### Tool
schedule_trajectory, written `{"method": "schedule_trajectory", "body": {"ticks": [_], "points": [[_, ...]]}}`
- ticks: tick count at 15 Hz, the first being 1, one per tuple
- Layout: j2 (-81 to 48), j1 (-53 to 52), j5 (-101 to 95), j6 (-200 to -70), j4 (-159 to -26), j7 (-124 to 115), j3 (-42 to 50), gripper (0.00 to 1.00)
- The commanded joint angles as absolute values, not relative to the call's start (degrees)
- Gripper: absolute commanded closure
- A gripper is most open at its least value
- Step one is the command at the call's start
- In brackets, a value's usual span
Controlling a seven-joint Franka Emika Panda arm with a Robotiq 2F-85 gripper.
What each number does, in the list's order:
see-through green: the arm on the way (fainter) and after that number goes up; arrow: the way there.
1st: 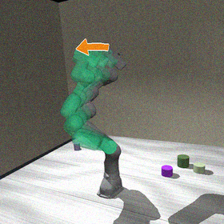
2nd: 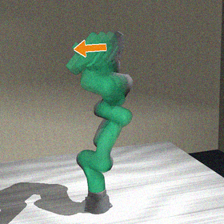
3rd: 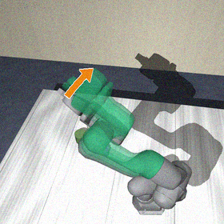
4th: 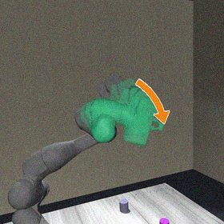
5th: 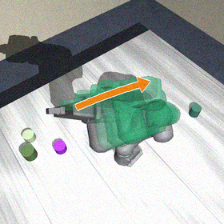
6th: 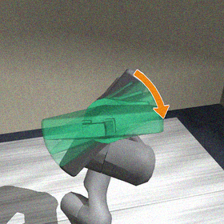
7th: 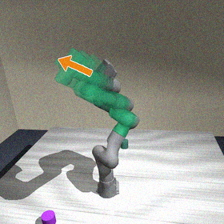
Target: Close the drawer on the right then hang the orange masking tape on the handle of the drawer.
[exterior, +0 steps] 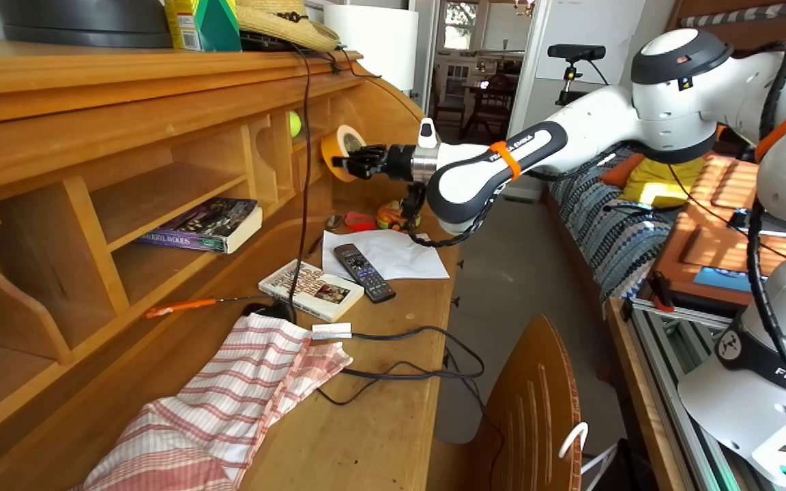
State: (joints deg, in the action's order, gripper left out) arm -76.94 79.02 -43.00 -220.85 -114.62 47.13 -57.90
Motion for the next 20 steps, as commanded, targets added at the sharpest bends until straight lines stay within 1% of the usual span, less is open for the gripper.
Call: {"method": "schedule_trajectory", "body": {"ticks": [1, 4, 10, 12, 15, 16, 17, 18, 19, 20], "points": [[-68.72, 70.27, -45.51, -225.63, -108.84, 34.29, -48.84, 0.93], [-63.64, 61.73, -45.08, -227.93, -104.96, 24.90, -39.83, 0.93], [-57.27, 43.77, -43.61, -231.39, -99.67, 8.16, -18.03, 0.93], [-56.40, 39.13, -43.49, -232.38, -98.79, 4.37, -12.05, 0.93], [-56.01, 34.08, -43.74, -232.80, -98.10, 0.20, -5.50, 0.93], [-56.10, 32.86, -43.91, -232.90, -97.77, -0.98, -3.91, 0.71], [-56.15, 31.78, -44.04, -232.84, -97.56, -2.06, -2.49, 0.46], [-56.36, 30.86, -44.06, -232.87, -97.27, -2.97, -1.30, 0.45], [-56.30, 30.00, -44.00, -232.93, -97.09, -3.65, -0.22, 0.42], [-56.26, 29.25, -43.94, -233.02, -96.94, -4.25, 0.67, 0.33]]}}
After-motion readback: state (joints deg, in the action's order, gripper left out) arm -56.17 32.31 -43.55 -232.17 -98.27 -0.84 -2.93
